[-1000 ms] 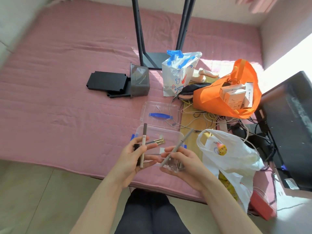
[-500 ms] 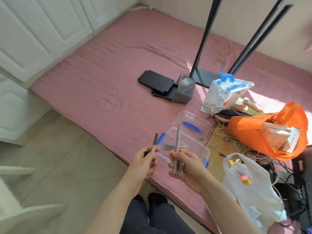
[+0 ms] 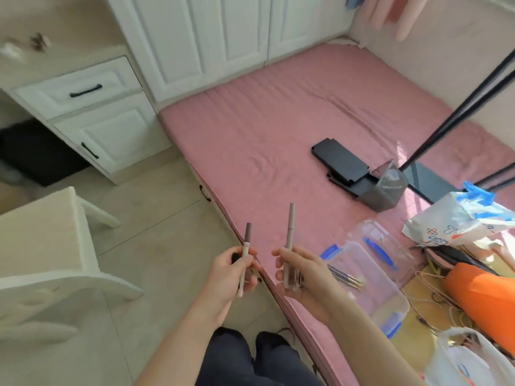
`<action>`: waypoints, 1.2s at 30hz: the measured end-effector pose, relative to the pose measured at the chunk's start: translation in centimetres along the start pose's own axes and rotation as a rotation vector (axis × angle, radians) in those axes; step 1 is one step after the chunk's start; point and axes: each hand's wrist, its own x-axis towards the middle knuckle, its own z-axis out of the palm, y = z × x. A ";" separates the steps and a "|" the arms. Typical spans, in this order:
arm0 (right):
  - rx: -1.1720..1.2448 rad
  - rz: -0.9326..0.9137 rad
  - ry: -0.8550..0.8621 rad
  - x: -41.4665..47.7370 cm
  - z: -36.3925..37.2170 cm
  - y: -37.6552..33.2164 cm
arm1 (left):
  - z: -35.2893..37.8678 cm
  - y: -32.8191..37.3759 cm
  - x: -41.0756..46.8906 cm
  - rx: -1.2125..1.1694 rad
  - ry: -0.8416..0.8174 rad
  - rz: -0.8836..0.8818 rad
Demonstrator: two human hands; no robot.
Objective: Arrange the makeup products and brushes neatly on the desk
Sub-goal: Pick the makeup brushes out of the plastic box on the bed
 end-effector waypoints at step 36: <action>-0.379 0.077 -0.159 24.5 29.7 -7.0 | -29.2 14.1 12.0 -0.339 0.350 0.099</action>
